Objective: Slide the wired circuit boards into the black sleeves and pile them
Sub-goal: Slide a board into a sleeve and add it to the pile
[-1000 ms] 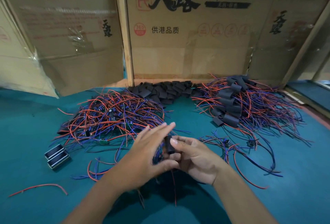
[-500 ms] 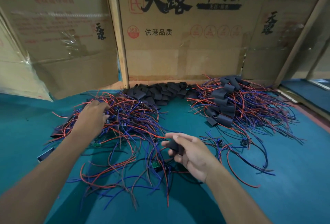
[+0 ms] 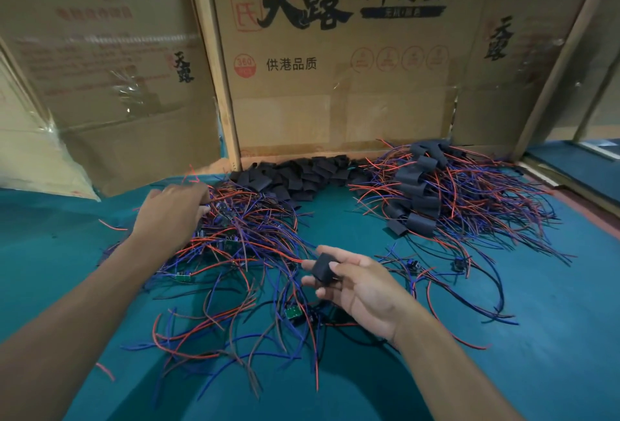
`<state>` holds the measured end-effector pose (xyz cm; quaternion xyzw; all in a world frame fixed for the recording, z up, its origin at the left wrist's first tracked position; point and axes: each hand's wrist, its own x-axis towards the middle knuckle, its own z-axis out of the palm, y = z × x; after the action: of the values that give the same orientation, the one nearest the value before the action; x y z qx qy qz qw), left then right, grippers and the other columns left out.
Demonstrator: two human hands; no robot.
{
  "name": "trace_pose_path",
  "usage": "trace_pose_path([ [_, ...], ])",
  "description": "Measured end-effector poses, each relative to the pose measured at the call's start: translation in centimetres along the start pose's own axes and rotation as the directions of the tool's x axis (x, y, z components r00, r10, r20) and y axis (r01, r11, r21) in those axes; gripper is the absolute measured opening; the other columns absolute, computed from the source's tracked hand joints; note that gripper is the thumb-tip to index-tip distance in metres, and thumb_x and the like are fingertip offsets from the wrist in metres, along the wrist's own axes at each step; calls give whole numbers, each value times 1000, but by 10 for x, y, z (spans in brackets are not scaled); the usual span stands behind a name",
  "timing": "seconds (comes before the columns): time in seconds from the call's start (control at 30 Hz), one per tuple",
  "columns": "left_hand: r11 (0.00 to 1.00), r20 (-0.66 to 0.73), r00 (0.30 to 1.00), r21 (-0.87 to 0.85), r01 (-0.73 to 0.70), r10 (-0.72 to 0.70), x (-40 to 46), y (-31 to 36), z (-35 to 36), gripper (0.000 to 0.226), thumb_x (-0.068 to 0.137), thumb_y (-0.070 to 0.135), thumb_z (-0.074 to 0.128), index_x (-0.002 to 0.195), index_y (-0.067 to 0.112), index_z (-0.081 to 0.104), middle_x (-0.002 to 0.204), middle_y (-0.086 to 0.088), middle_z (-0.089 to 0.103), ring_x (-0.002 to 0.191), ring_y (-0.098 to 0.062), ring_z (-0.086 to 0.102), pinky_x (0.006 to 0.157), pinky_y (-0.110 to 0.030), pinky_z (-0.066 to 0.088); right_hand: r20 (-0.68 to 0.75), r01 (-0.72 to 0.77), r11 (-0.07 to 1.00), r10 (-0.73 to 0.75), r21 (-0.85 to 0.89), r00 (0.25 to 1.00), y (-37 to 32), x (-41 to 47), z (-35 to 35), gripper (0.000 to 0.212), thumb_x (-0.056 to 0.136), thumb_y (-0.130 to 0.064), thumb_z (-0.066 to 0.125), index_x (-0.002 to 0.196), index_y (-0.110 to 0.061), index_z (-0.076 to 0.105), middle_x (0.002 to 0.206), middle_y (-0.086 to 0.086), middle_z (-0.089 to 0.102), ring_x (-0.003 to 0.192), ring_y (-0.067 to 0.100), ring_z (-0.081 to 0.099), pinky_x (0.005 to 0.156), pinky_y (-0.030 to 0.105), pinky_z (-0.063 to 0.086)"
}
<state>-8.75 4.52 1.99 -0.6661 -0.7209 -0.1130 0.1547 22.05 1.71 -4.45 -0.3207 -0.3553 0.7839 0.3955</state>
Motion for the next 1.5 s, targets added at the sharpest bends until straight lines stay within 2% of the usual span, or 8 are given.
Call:
trace_pose_path([
  [0.2,973,-1,1000,-232,22,-23,19,15,-42,15,96,17,62,111,16,64,103,-2,69,96,-28,63,89,-44,52,45,23,1000,-24,16,999,-6,-3,-3,35,105,2,30,135,0,46,119,30,63,97,37,69,67,29,56],
  [0.43,997,511,859,-77,20,22,12,-5,-10,17,90,23,73,92,17,58,91,0,62,86,-20,56,70,-30,38,21,35,999,-35,-19,999,-9,-5,-7,33,105,1,30,129,1,53,114,26,68,89,31,69,66,28,55],
  [0.63,976,222,972,-186,117,-74,0,-18,24,29,89,18,72,97,14,44,91,-6,55,87,-28,51,73,-39,40,16,21,999,-21,-43,1000,-6,-2,-5,34,104,2,29,128,2,53,116,28,66,86,30,69,64,27,55],
  [0.83,992,161,986,-117,50,-31,-5,-22,18,16,94,29,66,89,20,54,97,-4,51,96,-29,54,83,-45,48,21,13,999,-12,-32,1000,-5,-1,-6,34,104,2,30,129,3,53,115,28,66,88,31,69,65,29,55],
  [1.03,996,150,988,-75,41,-29,12,-20,-11,16,97,35,60,88,23,55,83,-1,65,79,-25,59,70,-37,46,23,14,1000,-13,-20,1000,-5,0,-12,33,104,0,34,131,-8,51,113,24,69,89,34,72,58,28,57],
  [1.17,951,175,984,-302,67,-14,28,-15,-54,13,90,34,71,86,25,63,80,5,67,75,-13,62,64,-30,44,19,25,999,-25,-28,1000,-6,3,-16,29,104,-2,36,128,-7,51,112,22,70,83,30,72,55,27,54],
  [1.3,852,170,983,-503,142,-63,32,-7,-97,11,87,29,75,84,18,73,74,-7,72,72,-24,66,69,-32,47,5,45,998,-45,-31,999,-5,6,-20,25,104,-4,38,124,-1,53,113,19,70,85,27,72,58,25,54],
  [1.5,605,196,979,-772,193,-62,36,-16,-126,19,80,32,77,85,15,77,72,-6,70,63,-13,65,63,-27,55,-13,64,996,-65,-58,998,-6,4,-19,23,103,-7,43,120,-2,58,111,18,71,82,23,71,53,22,50],
])
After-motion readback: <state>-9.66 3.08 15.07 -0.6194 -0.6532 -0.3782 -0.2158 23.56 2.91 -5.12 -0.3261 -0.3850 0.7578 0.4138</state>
